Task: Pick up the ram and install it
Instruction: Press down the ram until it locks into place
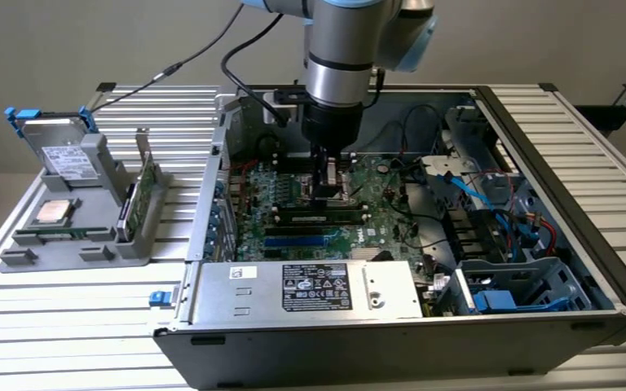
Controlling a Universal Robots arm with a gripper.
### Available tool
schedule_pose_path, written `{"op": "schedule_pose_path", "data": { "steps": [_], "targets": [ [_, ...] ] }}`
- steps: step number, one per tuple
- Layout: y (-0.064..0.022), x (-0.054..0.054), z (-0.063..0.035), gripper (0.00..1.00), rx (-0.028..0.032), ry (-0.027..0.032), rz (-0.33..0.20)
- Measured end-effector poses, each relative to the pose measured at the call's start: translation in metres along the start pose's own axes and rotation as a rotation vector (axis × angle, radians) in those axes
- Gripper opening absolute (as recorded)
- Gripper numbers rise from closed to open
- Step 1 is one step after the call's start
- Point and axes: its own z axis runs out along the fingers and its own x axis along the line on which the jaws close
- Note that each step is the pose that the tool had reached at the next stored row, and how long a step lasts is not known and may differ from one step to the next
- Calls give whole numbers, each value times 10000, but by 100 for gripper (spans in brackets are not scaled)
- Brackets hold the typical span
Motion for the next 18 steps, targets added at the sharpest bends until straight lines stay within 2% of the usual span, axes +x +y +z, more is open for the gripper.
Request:
{"op": "schedule_pose_path", "data": {
  "steps": [8, 18],
  "targets": [
    [-128, 35, -41, 10, -10, -4, -2],
    [-135, 36, -43, 10, -10, -5, -1]
  ]
}}
